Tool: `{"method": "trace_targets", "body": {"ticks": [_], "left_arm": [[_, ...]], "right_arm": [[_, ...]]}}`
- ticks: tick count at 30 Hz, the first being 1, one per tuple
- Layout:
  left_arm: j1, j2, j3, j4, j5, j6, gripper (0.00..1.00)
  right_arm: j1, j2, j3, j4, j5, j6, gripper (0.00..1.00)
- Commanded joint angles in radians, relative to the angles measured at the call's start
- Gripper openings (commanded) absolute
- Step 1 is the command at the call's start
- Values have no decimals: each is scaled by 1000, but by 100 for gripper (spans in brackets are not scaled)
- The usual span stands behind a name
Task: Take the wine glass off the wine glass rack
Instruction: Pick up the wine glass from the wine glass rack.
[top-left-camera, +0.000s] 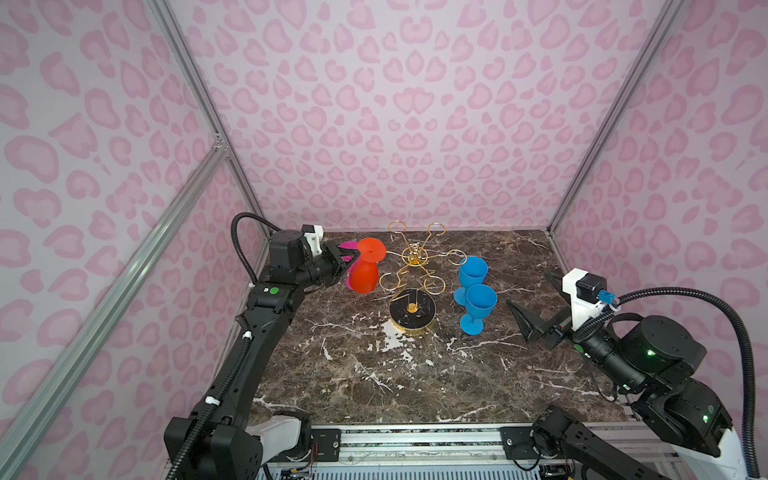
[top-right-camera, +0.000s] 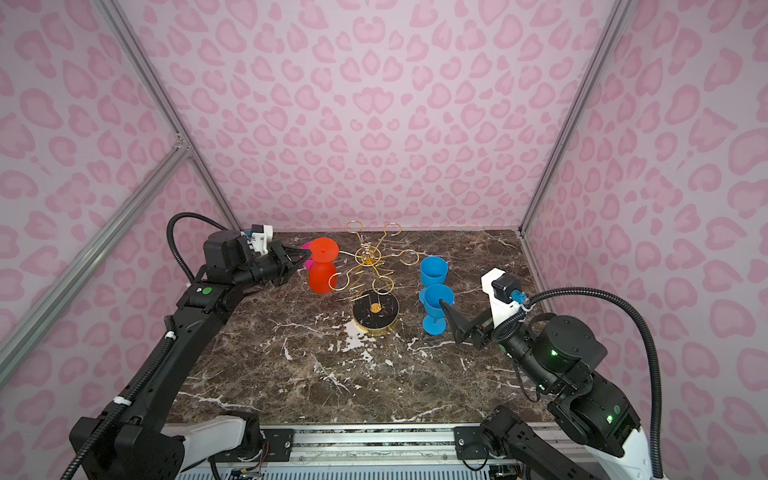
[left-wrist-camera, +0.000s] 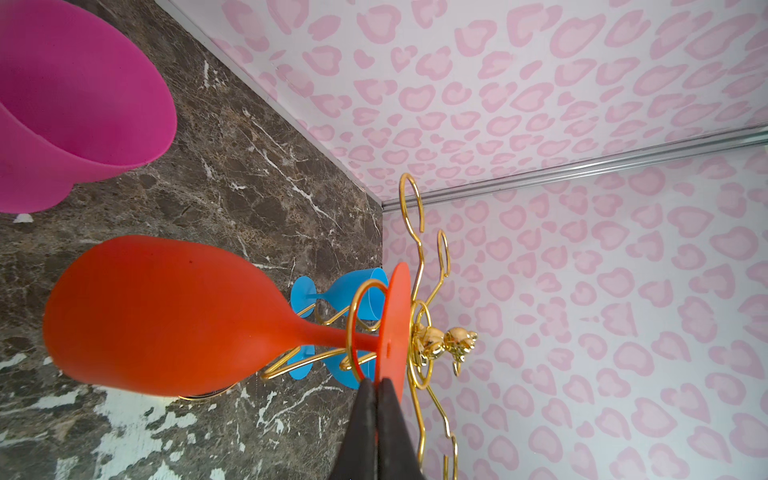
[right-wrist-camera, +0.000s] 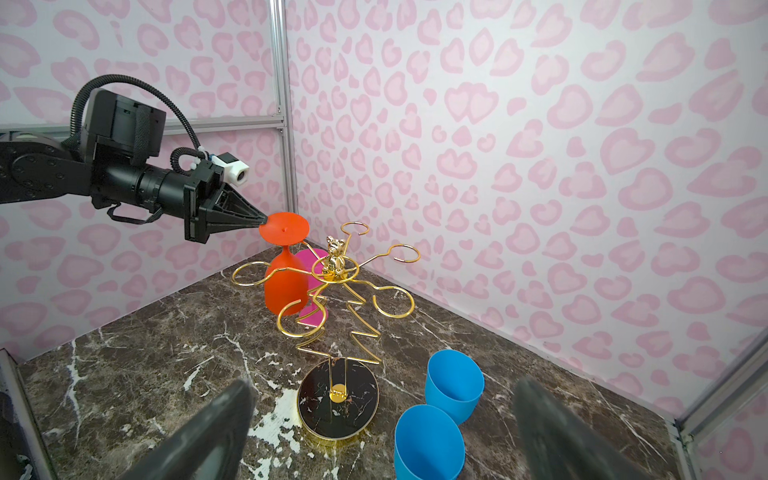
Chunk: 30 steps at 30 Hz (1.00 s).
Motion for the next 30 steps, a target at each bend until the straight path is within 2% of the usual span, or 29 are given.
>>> {"method": "trace_targets", "body": {"ticks": [1, 11, 30], "left_arm": [[-5, 0, 14, 85, -2, -45, 3], [-40, 57, 82, 103, 12, -61, 3], [-70, 88, 86, 109, 25, -70, 4]], "right_arm": [[1, -12, -9, 7, 9, 12, 99], [0, -28, -11, 18, 12, 24, 100], [0, 10, 1, 17, 2, 7, 100]]}}
